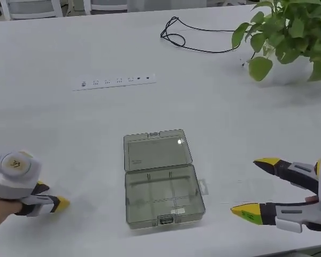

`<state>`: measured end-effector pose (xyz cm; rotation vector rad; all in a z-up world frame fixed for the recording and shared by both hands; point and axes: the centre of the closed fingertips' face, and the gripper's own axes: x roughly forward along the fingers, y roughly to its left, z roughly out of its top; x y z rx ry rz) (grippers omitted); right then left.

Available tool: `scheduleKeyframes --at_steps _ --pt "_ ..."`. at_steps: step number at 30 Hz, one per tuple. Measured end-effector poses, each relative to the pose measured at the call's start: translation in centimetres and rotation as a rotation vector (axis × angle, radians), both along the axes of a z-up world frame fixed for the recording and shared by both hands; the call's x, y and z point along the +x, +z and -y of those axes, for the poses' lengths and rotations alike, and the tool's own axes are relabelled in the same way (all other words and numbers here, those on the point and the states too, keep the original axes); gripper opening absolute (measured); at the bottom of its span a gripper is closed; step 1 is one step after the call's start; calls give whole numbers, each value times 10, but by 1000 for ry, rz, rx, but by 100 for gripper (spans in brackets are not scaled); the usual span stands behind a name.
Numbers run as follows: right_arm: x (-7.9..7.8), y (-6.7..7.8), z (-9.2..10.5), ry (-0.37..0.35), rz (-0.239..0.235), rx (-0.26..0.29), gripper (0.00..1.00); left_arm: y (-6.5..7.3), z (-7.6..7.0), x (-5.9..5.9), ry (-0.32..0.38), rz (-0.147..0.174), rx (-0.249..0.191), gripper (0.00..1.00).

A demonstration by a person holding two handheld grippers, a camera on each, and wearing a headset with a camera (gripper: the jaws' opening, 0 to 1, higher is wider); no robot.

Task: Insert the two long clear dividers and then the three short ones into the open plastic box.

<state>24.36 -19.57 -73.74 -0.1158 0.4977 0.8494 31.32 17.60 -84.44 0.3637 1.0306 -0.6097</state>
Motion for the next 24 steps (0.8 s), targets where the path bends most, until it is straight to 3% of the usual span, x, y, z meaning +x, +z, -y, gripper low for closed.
scheduleKeyframes --at_steps 7,11,24 --pt "0 -1 -2 3 -2 3 78 0 -1 1 25 -16 8 38" --pt "-1 -2 -2 6 -3 1 77 1 -3 2 36 -20 12 32" --pt "-3 -1 -4 6 -7 -1 77 0 -2 2 47 -31 7 32"
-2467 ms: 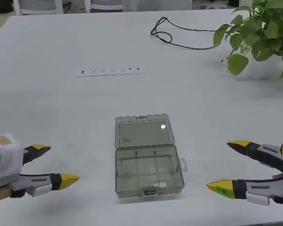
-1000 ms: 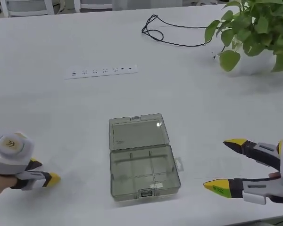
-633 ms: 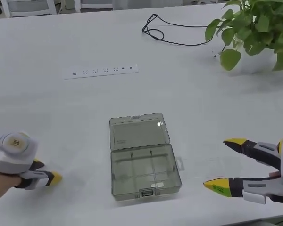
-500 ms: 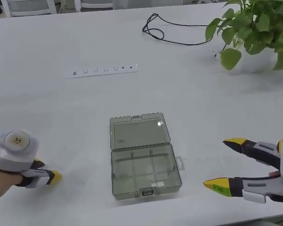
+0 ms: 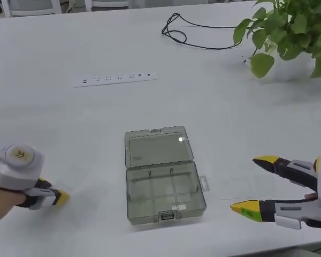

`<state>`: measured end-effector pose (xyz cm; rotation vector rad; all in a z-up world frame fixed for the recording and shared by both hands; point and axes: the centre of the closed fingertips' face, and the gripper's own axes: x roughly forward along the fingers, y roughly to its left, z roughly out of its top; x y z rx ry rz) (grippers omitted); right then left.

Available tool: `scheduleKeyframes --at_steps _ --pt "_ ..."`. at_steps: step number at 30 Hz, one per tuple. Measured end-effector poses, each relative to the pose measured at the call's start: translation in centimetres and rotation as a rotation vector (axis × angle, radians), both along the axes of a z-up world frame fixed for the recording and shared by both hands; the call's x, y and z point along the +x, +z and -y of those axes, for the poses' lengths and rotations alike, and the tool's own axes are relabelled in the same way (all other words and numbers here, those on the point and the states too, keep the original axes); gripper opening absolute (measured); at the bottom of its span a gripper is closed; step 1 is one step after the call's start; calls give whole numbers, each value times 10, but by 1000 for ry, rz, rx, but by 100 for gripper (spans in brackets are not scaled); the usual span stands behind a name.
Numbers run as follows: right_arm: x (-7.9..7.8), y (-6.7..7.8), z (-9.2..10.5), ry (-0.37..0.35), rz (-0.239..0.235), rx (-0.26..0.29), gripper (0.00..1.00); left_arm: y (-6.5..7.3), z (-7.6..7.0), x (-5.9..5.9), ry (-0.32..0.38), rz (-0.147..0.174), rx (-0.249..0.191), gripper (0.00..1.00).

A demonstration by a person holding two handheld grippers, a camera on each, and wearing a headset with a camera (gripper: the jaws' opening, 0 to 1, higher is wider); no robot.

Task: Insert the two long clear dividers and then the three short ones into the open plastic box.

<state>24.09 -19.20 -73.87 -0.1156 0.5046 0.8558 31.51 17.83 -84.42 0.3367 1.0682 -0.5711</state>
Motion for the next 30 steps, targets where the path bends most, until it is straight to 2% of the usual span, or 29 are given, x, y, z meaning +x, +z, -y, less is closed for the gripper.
scheduleKeyframes --at_steps 11,18,22,25,30 --pt "0 -1 -2 10 -1 -4 76 1 6 -2 8 -1 -32 31" --pt "2 -1 -3 19 1 -7 76 11 10 -1 42 24 -82 30" --pt "4 0 -4 26 3 -7 75 14 10 -4 54 33 -99 30" --pt "5 1 -6 33 6 -7 75 19 12 -6 79 41 -130 30" --pt "8 5 -10 41 10 1 74 30 17 -9 93 67 -164 30"
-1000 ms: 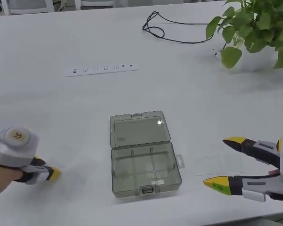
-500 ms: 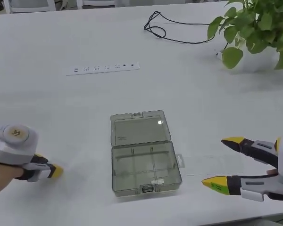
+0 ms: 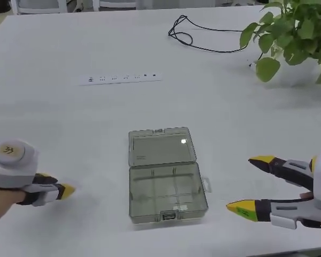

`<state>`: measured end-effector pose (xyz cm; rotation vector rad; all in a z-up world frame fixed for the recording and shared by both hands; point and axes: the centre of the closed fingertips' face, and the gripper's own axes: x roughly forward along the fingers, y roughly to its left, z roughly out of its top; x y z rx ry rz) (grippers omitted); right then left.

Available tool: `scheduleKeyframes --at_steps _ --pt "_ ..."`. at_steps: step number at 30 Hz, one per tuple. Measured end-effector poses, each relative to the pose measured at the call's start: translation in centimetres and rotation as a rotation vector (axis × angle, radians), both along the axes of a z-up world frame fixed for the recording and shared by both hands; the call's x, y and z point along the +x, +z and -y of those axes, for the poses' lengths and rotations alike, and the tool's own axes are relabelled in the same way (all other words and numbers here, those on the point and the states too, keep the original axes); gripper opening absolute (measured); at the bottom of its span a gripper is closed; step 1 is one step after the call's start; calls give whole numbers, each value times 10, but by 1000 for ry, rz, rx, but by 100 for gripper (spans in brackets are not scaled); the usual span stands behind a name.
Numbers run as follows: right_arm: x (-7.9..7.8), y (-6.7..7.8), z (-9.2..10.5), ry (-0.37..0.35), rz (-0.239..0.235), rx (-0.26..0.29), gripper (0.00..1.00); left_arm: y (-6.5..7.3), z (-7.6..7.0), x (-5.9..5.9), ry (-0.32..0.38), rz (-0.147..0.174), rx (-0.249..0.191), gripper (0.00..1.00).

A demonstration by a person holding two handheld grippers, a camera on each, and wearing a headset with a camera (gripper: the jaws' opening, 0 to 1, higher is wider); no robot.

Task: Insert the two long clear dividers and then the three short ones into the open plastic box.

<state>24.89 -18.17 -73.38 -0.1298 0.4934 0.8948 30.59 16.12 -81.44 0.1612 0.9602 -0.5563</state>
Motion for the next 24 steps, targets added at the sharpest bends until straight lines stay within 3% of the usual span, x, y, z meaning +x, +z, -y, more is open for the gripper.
scheduleKeyframes --at_steps 10,20,24 --pt "12 22 -16 0 20 50 70 35 32 2 2 85 -98 30" --pt "21 53 -35 -29 23 158 59 76 77 3 -10 166 -239 30" --pt "24 61 -43 -34 20 172 55 91 94 2 -15 192 -296 30"
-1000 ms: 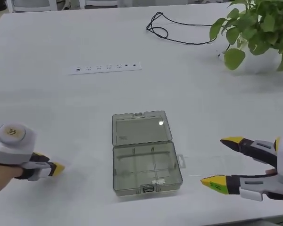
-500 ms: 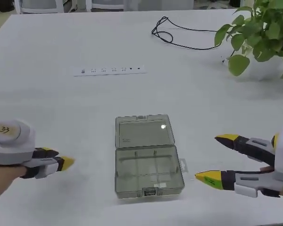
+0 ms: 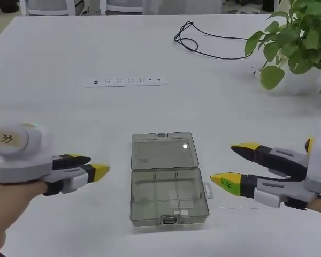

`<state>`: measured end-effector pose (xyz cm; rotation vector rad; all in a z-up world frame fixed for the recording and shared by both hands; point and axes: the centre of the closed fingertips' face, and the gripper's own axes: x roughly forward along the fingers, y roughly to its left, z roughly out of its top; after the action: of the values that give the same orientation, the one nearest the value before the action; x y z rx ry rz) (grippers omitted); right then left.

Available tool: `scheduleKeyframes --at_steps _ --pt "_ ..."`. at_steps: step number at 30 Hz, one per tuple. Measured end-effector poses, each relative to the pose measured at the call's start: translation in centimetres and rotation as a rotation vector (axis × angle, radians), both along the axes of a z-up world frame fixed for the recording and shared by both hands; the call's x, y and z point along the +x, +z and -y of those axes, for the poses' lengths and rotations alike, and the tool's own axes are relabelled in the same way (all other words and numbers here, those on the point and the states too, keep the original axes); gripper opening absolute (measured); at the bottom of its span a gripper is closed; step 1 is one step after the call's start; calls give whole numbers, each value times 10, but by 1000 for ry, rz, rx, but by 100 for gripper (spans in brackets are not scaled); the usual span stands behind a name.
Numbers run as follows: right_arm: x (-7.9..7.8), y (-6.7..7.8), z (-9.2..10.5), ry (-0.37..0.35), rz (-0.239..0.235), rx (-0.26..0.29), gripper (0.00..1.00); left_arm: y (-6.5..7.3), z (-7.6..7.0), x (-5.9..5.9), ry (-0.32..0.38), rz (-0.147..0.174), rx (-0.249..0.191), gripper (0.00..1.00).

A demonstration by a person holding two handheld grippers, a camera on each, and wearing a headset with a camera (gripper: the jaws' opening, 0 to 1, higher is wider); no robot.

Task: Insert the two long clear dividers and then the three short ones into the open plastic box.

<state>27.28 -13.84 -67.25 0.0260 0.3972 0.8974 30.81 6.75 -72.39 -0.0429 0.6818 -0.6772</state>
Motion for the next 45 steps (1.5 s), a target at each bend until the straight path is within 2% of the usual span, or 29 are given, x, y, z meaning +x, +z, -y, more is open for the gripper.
scheduleKeyframes --at_steps 7,11,16,20,23,26,30,35,45 --pt "3 21 -22 -7 -1 61 51 21 29 -6 -10 26 -95 30" --pt "4 29 -35 -7 -6 77 46 27 44 -11 -27 39 -120 30" --pt "7 32 -46 -21 -25 99 39 36 63 -16 -46 54 -164 30" --pt "9 29 -53 -38 -62 130 34 41 77 -19 -67 70 -183 30" --pt "8 28 -62 -45 -82 140 30 43 85 -21 -79 75 -193 30" --pt "7 26 -70 -52 -101 145 29 46 91 -22 -94 93 -199 30" --pt "7 24 -72 -74 -130 163 25 48 98 -25 -101 96 -211 30" --pt "5 16 -76 -88 -168 159 22 48 106 -29 -113 102 -217 30" --pt "4 12 -81 -117 -218 187 14 47 111 -32 -132 107 -207 30"
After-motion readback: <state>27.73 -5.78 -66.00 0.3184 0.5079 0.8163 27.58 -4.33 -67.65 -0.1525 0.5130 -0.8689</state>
